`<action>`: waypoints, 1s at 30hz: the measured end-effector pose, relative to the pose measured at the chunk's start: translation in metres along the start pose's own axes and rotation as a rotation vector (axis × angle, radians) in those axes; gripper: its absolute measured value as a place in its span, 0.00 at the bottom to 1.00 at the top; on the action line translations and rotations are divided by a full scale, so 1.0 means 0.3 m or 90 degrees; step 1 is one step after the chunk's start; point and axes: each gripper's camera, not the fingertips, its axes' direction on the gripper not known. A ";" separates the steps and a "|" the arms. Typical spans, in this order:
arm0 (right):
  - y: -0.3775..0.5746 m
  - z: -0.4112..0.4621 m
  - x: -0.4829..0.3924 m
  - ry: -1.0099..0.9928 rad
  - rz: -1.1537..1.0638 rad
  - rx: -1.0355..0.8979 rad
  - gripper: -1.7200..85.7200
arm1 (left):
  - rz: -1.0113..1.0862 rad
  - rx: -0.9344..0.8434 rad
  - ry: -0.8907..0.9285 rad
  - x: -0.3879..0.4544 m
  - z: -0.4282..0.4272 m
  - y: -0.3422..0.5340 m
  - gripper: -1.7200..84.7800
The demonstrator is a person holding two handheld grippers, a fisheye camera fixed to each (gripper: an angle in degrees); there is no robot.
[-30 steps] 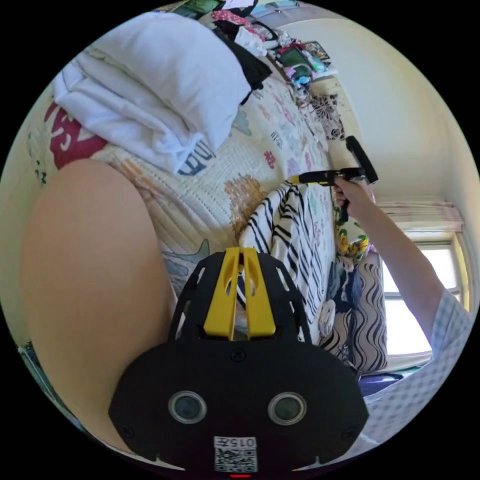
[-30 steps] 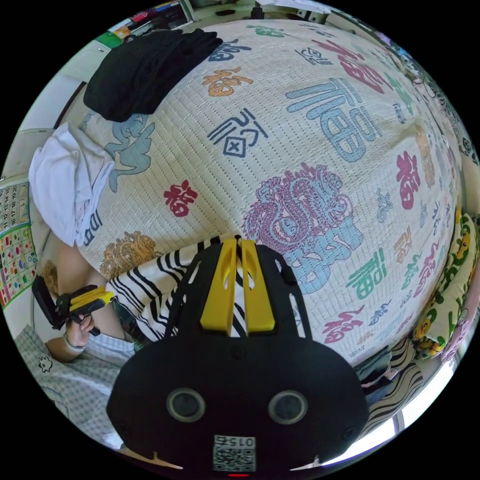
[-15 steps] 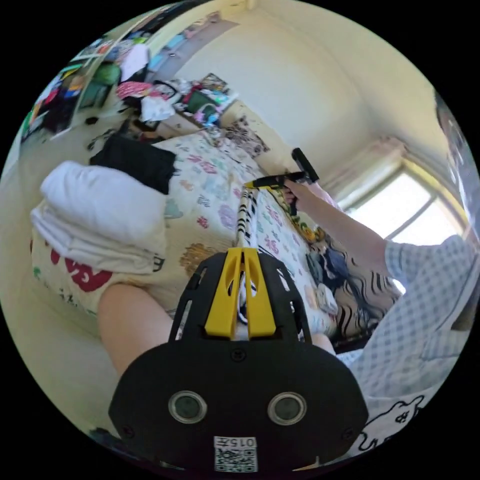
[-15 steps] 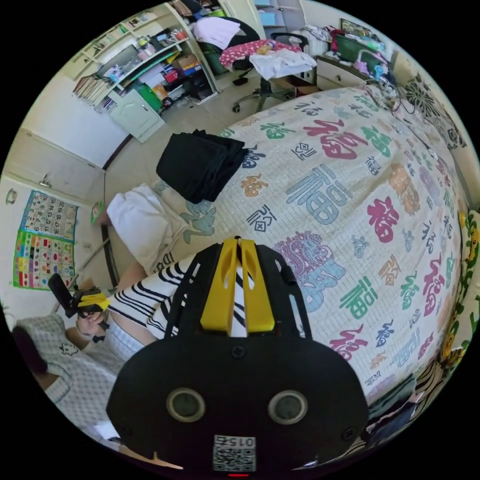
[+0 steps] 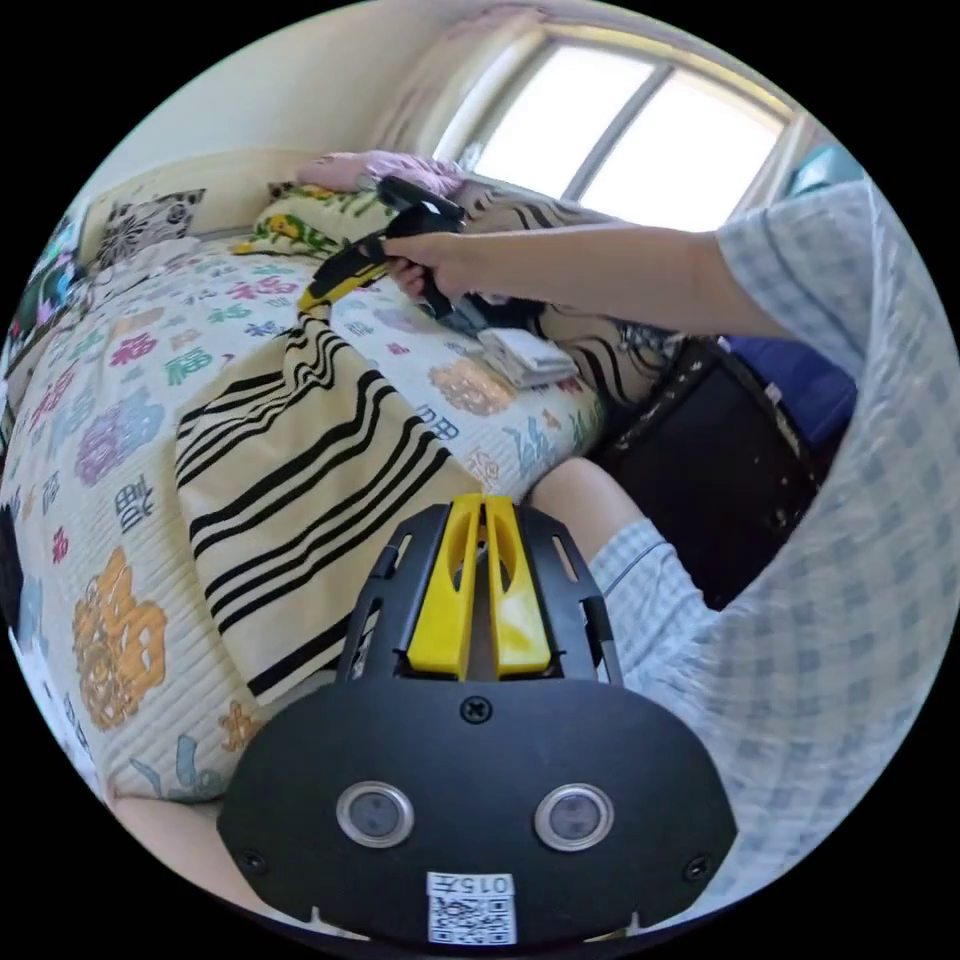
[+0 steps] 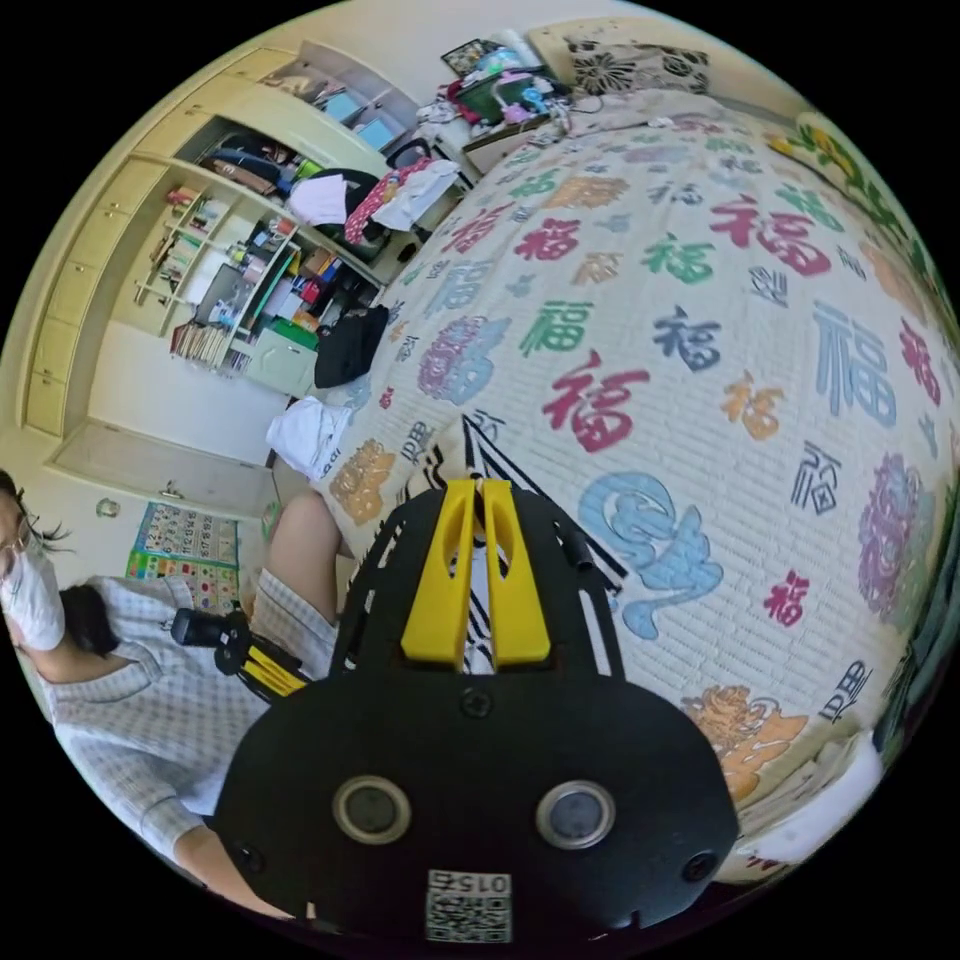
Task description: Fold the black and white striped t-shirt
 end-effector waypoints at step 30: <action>0.360 0.645 0.798 0.013 0.136 0.018 0.01 | -0.175 -0.139 -0.054 -0.974 0.163 -0.156 0.03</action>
